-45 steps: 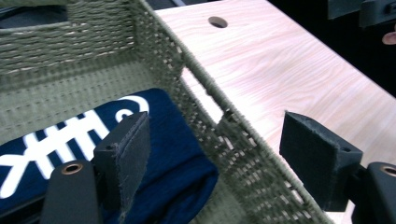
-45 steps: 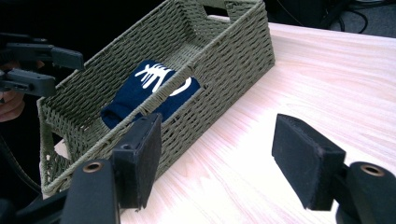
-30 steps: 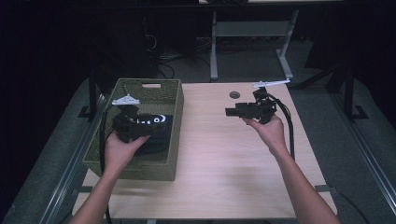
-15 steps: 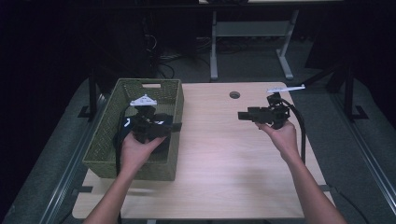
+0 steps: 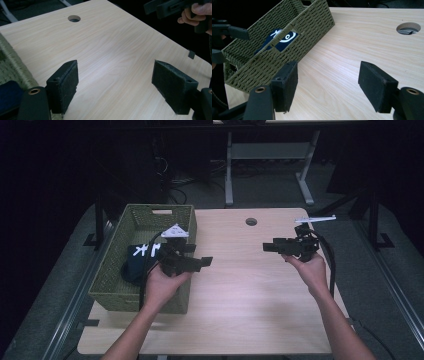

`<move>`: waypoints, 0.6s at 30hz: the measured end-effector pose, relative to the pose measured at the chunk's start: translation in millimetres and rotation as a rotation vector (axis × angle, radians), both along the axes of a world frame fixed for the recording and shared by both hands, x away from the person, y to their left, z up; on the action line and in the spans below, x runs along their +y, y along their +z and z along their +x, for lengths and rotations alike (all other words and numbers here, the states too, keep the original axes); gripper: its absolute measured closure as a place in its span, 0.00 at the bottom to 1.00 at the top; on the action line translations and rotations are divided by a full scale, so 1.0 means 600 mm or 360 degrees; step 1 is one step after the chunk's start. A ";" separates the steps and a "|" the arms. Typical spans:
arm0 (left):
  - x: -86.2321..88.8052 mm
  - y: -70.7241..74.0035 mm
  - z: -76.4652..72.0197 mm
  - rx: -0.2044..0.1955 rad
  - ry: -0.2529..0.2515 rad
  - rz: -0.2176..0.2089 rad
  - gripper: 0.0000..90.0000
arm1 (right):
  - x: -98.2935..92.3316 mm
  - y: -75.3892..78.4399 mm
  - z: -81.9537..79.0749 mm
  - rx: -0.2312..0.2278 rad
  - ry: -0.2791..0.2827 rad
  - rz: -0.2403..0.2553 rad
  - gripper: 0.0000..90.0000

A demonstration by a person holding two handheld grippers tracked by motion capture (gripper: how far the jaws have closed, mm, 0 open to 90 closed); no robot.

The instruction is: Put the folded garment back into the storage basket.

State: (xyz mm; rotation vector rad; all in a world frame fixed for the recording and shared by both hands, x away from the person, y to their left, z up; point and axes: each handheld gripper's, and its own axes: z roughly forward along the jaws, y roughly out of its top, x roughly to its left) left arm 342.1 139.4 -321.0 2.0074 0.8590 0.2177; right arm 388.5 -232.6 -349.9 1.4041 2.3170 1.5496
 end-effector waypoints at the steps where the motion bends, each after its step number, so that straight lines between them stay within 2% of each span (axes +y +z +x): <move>1: -0.005 -0.001 -0.001 -0.0001 -0.0004 -0.0001 0.23 | -0.001 0.000 0.000 -0.0003 0.0001 -0.0006 0.35; 18: -0.060 -0.018 0.002 0.0026 -0.0078 -0.0009 0.22 | -0.043 -0.015 -0.015 0.0011 -0.0054 -0.0005 0.35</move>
